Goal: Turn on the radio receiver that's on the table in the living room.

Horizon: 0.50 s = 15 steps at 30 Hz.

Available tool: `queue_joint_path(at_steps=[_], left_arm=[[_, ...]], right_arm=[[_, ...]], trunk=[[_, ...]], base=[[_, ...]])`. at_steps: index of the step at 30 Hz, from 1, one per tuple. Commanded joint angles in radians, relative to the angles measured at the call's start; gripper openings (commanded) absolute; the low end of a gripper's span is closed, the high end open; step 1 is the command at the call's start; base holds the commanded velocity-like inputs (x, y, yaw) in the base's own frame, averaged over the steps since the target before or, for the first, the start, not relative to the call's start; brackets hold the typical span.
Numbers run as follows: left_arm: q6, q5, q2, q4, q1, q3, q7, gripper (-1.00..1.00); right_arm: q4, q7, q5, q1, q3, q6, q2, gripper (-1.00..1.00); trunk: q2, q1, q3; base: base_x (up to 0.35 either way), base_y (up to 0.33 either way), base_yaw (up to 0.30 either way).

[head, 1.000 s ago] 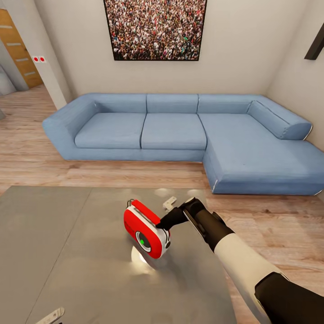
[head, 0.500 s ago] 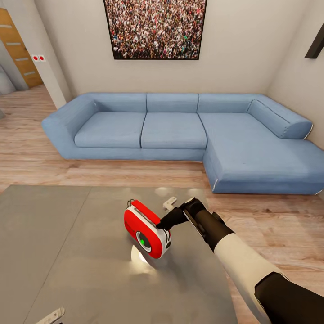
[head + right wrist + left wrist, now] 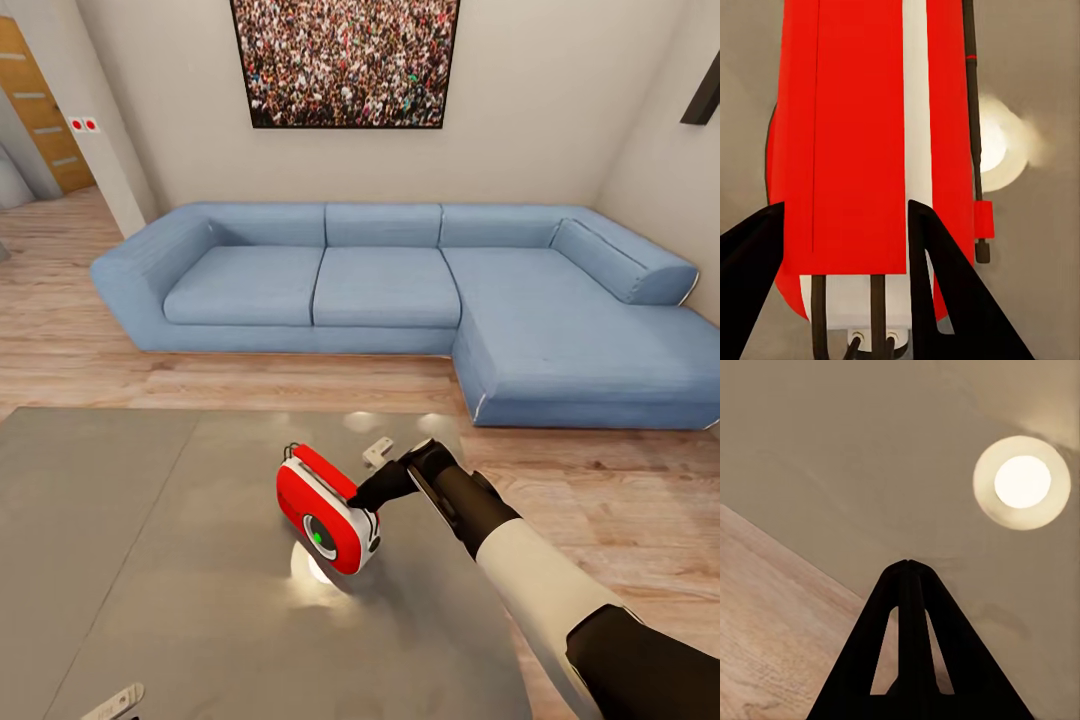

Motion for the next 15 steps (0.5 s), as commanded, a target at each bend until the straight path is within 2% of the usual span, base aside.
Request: queue_joint_path(at_steps=[1,7,15], left_arm=[[0.000,0.000,0.000,0.000,0.000,0.000,0.000,-1.00],[-0.015,-0.002,-0.028,0.024,0.000,0.010,-0.001,-1.00],[-0.006,0.005,-0.027,0.037,0.000,0.008,-0.007,-1.00]], right_arm=[[-0.001,0.000,-0.010,0.000,0.000,0.002,0.000,-1.00],[0.030,-0.029,0.001,0.001,0.025,-0.023,0.028,-1.00],[0.064,-0.017,0.003,0.001,0.009,-0.071,0.017,-1.00]], trunk=[[0.000,0.000,0.000],[0.000,0.000,0.000],[0.000,0.000,0.000]], base=[[0.000,0.000,0.000],[0.000,0.000,0.000],[0.000,0.000,0.000]])
